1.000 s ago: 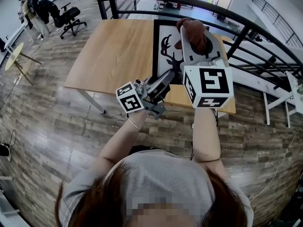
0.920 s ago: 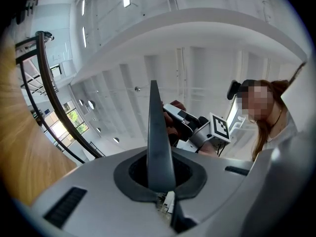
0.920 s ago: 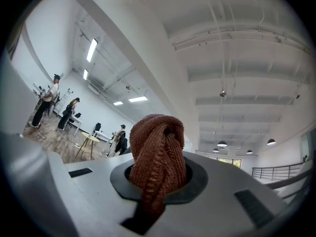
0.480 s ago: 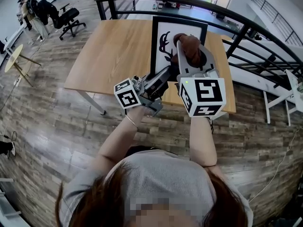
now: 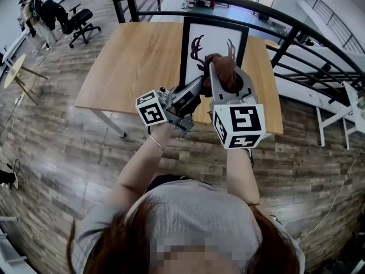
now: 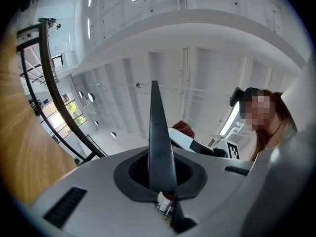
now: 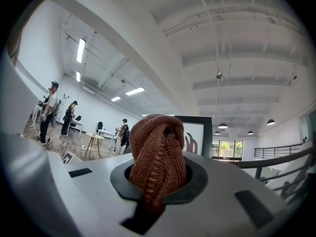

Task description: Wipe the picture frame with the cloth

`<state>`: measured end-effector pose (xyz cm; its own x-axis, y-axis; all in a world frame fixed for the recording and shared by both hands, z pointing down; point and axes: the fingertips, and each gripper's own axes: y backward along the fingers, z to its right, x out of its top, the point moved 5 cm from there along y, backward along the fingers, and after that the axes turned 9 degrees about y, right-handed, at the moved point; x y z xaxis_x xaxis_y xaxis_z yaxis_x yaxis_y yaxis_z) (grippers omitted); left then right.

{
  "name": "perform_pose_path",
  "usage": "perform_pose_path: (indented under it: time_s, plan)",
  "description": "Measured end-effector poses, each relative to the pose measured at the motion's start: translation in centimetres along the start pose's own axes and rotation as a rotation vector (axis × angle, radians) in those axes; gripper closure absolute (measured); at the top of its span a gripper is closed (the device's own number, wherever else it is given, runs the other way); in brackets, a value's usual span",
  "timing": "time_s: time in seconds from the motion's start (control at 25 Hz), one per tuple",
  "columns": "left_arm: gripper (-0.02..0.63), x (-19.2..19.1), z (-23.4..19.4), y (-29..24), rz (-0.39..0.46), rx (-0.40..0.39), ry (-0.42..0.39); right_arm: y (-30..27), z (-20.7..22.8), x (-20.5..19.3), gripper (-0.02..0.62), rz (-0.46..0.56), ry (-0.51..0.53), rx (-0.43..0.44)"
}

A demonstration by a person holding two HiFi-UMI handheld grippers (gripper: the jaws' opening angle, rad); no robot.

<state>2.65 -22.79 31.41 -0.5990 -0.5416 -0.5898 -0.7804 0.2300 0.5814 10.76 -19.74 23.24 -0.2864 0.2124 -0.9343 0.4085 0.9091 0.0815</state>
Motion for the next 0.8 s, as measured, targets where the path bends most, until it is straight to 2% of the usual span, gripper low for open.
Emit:
perform_pose_path:
  time_s: [0.36, 0.64, 0.8]
  plan:
    - [0.586, -0.2, -1.1, 0.1, 0.026, -0.026, 0.031, 0.8, -1.0, -2.8, 0.549, -0.043, -0.015, 0.021]
    - [0.586, 0.4, -1.7, -0.3, 0.007, -0.032, 0.005, 0.9, -1.6, -4.2, 0.549, -0.059, -0.012, 0.034]
    - [0.586, 0.7, -2.1, -0.3, 0.014, -0.034, 0.017, 0.5, -1.5, -4.3, 0.549, -0.067, -0.016, 0.042]
